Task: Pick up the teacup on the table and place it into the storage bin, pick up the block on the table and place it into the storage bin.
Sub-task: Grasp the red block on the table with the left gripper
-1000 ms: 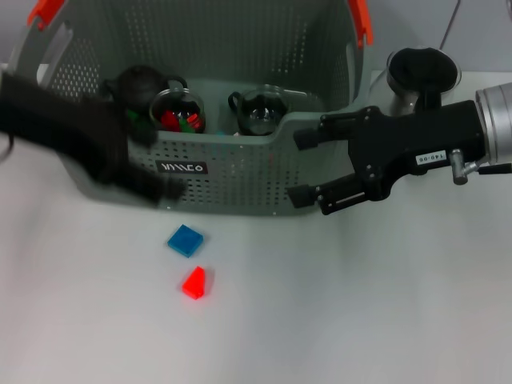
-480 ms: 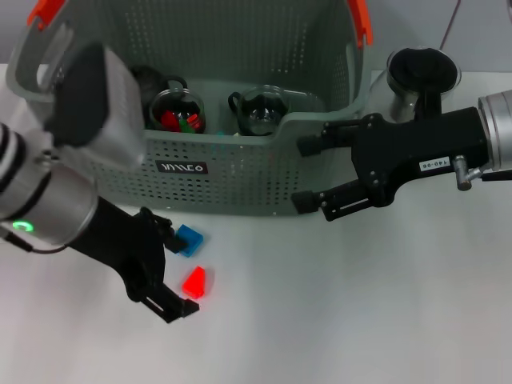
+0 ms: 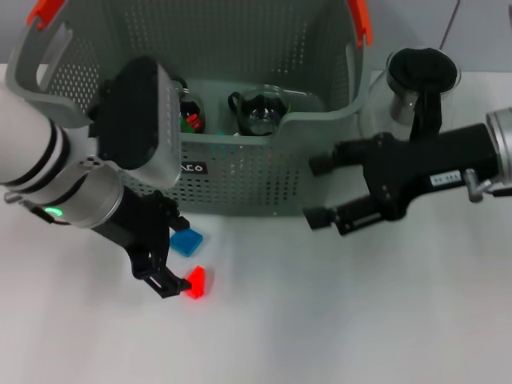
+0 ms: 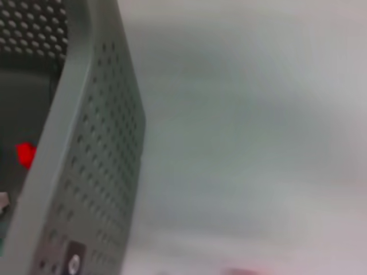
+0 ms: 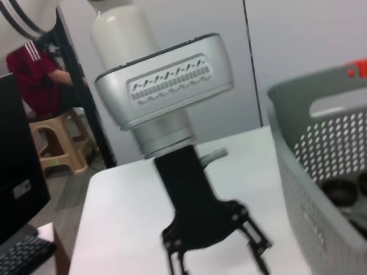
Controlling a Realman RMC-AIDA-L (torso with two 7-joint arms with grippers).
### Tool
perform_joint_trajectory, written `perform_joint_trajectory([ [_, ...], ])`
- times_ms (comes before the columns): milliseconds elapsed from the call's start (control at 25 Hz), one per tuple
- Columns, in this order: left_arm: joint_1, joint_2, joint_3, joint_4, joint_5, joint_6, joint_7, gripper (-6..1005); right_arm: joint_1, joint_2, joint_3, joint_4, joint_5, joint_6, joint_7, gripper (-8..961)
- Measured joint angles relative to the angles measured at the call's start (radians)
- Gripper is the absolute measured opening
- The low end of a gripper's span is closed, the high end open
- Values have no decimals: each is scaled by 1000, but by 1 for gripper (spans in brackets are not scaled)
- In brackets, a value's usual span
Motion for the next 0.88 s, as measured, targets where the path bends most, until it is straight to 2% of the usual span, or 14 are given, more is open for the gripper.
perform_joint_trajectory([
  [120,-20,-2,10,21,15,-11,12,914,-1,-13,-8,17,-19,-16,7,944],
  [440,-36,-13,100,41,46,0,28,909,0,-26,3,16,-39,-12,10,945],
  [880,-75,-16,211,102,91,-47,35,901,4,-27,8,23,-35,-2,5,945],
])
